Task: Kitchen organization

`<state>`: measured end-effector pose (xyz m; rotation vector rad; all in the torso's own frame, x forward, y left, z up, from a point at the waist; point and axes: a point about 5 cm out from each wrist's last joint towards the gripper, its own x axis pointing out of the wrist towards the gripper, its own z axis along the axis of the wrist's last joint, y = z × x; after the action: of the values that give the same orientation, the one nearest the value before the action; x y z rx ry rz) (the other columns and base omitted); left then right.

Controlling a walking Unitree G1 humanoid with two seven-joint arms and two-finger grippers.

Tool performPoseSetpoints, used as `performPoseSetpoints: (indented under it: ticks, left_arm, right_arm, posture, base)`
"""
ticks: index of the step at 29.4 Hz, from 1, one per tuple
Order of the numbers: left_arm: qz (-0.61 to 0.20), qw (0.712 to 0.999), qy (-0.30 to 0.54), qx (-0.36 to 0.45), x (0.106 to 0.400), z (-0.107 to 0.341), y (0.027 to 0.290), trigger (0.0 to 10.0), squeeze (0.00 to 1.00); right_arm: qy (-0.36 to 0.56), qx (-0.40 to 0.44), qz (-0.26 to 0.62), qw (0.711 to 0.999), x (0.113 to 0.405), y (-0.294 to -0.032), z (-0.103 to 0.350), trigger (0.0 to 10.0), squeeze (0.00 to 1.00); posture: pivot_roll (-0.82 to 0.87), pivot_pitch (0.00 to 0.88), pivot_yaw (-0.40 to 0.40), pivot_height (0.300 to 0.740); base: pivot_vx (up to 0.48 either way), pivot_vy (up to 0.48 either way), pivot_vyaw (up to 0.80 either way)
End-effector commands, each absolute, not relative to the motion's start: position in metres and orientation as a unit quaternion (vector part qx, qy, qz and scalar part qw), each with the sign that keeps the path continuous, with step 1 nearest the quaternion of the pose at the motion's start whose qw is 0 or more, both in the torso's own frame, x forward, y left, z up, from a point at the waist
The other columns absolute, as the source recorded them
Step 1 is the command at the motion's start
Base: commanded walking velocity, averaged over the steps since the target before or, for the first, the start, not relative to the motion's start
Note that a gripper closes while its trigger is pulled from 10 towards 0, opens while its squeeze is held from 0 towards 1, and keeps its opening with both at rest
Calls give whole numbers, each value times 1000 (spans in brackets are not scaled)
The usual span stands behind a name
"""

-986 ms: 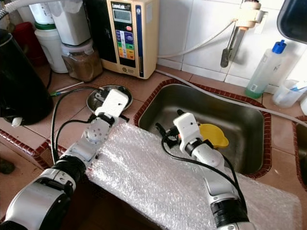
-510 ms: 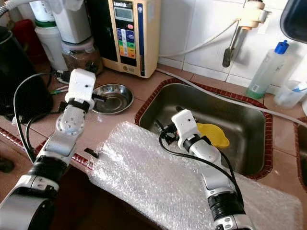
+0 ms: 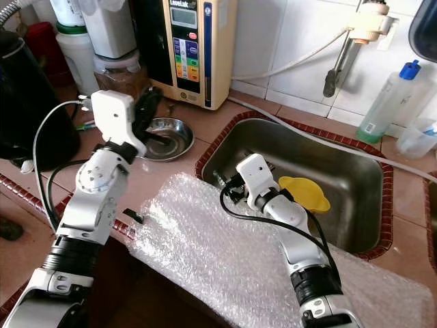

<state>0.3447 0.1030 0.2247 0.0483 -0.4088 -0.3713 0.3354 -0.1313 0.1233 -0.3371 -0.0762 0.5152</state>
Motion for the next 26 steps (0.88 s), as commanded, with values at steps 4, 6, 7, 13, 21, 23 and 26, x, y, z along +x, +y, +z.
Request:
performPoseSetpoints:
  ticks: [4,6,7,13,21,23,26]
  left_arm:
    - [-206,954,-216,20,341,241,97,0,0]
    - [-232,950,-207,2,336,241,90,0,0]
    - [-256,945,-201,-18,333,240,84,0,0]
    - [-322,927,-177,-71,322,231,69,0,0]
    - [-381,907,-140,-110,311,220,63,0,0]
    - [-388,903,-129,-128,310,216,63,0,0]
    - [-389,904,-127,-125,311,215,64,0,0]
  right_arm:
    - [-64,-180,231,954,342,-134,134,10000,671]
    - [-91,-192,200,957,347,-137,143,10000,141]
    - [-105,-200,187,956,349,-138,147,10000,39]
    - [-121,-216,192,950,354,-133,155,10000,0]
    - [-136,-219,185,948,358,-133,160,10000,0]
    - [-139,-216,184,949,358,-133,160,10000,0]
    - [-138,-208,182,951,359,-132,160,10000,0]
  posture:
    - [69,0,-13,740]
    - [70,0,-12,740]
    - [70,0,-10,740]
    - [68,0,-12,740]
    - [68,0,-16,740]
    - [66,0,-13,740]
    - [65,0,-11,740]
  base:
    - [0,0,0]
    - [0,0,0]
    - [0,0,0]
    - [0,0,0]
    - [0,0,0]
    - [0,0,0]
    - [0,0,0]
